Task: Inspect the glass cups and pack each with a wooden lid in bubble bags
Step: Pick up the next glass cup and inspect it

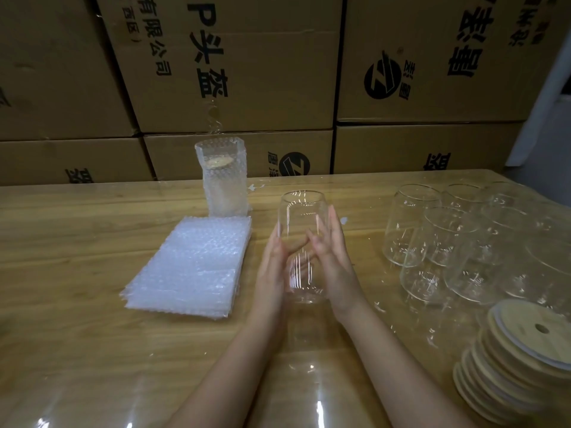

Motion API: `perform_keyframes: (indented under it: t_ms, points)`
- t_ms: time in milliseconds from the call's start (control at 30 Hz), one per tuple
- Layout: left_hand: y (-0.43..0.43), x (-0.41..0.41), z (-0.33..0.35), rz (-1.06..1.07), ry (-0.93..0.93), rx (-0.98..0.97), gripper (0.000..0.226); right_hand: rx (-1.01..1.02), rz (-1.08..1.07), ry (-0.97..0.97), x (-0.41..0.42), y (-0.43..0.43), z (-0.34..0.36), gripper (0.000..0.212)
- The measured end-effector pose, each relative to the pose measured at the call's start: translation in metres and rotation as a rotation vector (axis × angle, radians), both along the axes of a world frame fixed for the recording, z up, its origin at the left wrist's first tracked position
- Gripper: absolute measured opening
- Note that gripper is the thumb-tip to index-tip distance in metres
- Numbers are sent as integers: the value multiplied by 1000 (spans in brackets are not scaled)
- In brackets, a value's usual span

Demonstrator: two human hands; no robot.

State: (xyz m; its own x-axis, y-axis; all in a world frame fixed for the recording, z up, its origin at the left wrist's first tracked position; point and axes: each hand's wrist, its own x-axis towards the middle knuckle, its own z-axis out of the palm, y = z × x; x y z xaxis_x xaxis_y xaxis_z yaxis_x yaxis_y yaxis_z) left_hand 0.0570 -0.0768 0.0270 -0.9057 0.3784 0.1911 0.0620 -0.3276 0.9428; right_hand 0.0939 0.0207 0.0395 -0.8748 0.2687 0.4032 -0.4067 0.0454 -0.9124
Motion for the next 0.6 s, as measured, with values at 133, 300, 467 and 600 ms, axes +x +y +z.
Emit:
perform_keyframes:
  t_ms: [133,300,467,600]
  points:
    - [-8,-10,-2,52,139,-126,38,73,-98,35,2,-9,-4,68]
    - [-6,-6,8,67,246,-189,59,370,-276,74,3,-16,-8,74]
    - [-10,-16,16,201,152,-133,88,688,-403,275,7,-26,-20,58]
    - [-18,-21,15,198,84,41,78,761,-380,396,10,-38,-30,51]
